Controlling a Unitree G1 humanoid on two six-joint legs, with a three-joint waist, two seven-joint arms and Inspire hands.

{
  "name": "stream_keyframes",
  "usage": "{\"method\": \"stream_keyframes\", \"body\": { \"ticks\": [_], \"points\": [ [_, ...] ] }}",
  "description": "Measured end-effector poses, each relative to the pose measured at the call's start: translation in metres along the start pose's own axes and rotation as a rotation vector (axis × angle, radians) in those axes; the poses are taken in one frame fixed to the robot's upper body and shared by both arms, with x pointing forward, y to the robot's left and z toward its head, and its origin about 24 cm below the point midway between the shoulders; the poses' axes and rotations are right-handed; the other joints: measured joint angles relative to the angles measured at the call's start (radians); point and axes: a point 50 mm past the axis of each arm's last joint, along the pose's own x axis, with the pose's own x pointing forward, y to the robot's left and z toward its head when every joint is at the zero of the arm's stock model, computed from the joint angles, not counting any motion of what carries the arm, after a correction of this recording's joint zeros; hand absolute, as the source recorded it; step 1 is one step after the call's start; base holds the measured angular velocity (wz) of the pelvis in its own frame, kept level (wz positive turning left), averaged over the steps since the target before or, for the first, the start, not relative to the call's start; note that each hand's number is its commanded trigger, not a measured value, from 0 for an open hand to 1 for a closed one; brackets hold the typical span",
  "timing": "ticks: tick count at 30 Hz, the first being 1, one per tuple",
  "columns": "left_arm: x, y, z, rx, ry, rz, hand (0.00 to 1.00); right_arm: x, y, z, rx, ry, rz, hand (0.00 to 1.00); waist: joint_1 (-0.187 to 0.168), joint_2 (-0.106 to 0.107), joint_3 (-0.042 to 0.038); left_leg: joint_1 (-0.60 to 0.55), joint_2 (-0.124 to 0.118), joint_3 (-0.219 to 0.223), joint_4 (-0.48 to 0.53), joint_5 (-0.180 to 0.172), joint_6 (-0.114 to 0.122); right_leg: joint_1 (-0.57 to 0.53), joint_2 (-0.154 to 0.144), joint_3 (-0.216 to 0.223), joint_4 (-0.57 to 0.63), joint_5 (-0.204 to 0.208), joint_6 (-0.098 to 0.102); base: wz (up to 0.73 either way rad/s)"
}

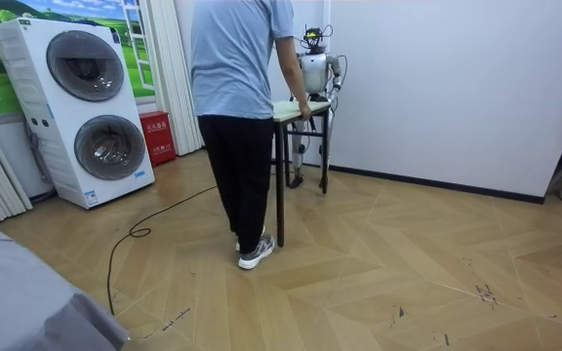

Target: Move table with human

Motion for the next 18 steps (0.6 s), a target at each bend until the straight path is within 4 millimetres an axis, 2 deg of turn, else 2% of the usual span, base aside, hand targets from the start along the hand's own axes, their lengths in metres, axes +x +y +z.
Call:
{"method": "stream_keyframes", "body": {
  "ticks": [2,6,13,18],
  "points": [
    [-0.0001,-0.0003,0.0013,0.005,-0.006,-0.002,1.0,0.0,0.0002,-0.0013,0.006,0.003,0.001,1.0,0.0,-0.007,0.0044,-0.004,0.001,0.0,-0.004,0.008,-0.002,0.002,0.002,-0.003,-0.018,0.013,-0.004,0.0],
    [-0.0009,-0.0005,0.0036,0.021,-0.005,-0.006,1.0,-0.0011,-0.0003,-0.0032,0.021,0.007,-0.002,1.0,0.001,-0.012,0.0069,-0.021,0.006,-0.007,-0.005,0.022,-0.005,0.003,0.002,-0.027,-0.048,0.038,-0.009,0.02],
    [-0.0009,-0.0016,0.0058,0.028,-0.02,-0.012,1.0,-0.0012,0.0002,-0.0072,0.035,0.01,-0.002,1.0,0.018,-0.014,0.0082,-0.025,0.008,-0.036,-0.014,0.039,-0.02,0.005,0.006,-0.043,-0.048,0.038,-0.017,0.09],
    [-0.0025,-0.0023,0.0079,0.033,-0.033,-0.016,1.0,-0.001,0.0021,-0.0093,0.035,0.012,0.023,1.0,0.028,-0.016,0.0072,-0.045,0.009,-0.075,-0.021,0.054,-0.04,0.006,0.016,-0.076,-0.058,0.032,-0.03,0.21]
  ]
}}
